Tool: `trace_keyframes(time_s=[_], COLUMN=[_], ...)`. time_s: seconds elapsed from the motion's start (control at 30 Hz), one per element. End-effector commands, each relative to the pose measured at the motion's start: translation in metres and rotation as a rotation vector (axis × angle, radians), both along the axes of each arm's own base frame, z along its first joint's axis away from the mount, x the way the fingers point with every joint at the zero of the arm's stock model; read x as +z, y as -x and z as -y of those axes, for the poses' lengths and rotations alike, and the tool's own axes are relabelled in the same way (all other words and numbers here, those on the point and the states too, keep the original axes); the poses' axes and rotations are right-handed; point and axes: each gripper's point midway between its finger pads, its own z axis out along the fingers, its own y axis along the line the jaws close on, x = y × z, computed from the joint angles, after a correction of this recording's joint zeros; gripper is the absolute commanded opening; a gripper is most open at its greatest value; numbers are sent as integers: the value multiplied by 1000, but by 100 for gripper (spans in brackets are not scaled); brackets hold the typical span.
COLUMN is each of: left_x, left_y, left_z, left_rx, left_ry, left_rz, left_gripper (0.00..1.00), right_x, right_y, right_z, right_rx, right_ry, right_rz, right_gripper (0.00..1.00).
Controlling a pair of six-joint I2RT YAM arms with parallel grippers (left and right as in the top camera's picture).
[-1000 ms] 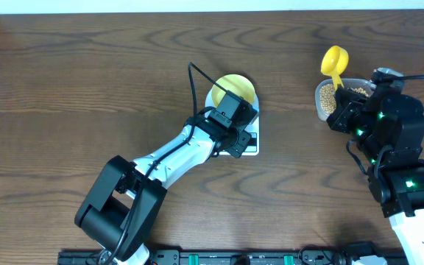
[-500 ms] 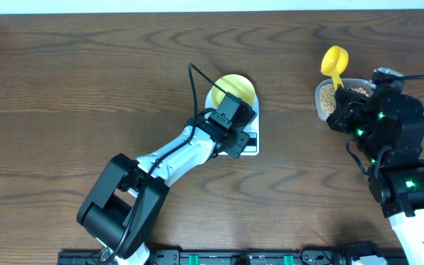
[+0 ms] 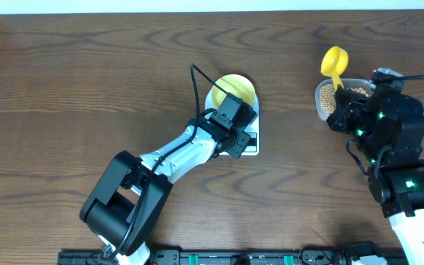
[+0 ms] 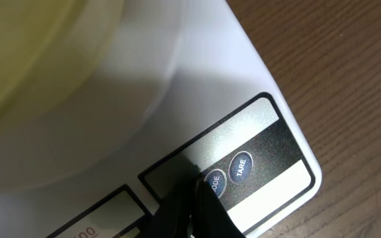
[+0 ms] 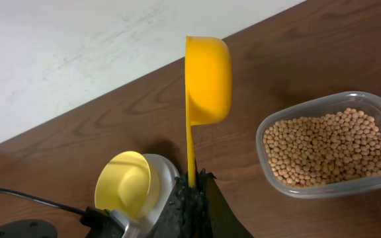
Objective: Scoop item into bowl and weigh 50g on scale
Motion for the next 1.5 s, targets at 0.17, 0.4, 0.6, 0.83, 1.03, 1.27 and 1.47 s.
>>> trace_keyframes(time_s=[0.17, 0.4, 0.6, 0.83, 1.03, 1.27, 1.47], left_x=[-22, -23, -24, -25, -28, -43, -52], left_y=[5, 8, 10, 10, 13, 19, 26], left_z=[-18, -21, -23, -23, -25, -29, -35], left_rx=[13, 14, 13, 14, 14, 13, 29], left_ry=[-100, -116, -122, -123, -130, -156, -181], left_rz=[-24, -35, -44, -45, -54, -89, -132], left_gripper=[7, 7, 7, 7, 7, 7, 7], right_x=[9, 8, 8, 5, 4, 4, 3], right_y=[-1, -1, 0, 1, 2, 2, 2], right_z=[2, 2, 2, 2, 2, 2, 2], right_rx=[-4, -4, -4, -4, -4, -4, -4], right_ry=[5, 6, 6, 8, 8, 8, 9], right_rz=[21, 18, 14, 3, -1, -1, -8], right_gripper=[1, 1, 1, 1, 1, 1, 1])
